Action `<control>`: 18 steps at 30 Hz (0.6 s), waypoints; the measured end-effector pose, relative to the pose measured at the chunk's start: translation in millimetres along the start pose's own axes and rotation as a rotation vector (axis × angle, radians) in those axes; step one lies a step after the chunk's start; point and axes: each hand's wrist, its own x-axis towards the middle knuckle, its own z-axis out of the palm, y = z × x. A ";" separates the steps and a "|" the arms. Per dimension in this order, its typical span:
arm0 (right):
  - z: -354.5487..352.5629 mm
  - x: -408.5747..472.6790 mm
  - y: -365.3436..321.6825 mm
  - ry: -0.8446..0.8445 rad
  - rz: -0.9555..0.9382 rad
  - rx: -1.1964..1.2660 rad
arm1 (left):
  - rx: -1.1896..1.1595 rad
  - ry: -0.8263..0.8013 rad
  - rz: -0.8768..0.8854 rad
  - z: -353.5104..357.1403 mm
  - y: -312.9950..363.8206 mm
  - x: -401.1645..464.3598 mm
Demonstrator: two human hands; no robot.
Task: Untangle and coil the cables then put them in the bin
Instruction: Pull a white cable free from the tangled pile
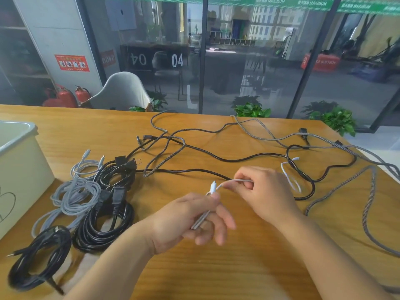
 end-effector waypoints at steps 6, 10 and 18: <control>-2.5 -4.9 -32.5 0.152 -0.060 0.145 | 0.153 0.279 0.031 7.0 -3.1 7.0; -0.1 -11.0 -47.1 0.005 -0.043 0.265 | 0.136 0.421 0.085 8.0 -3.4 7.6; 0.5 -17.7 -62.8 -0.279 0.021 0.388 | -0.036 0.429 0.171 7.4 -2.2 8.2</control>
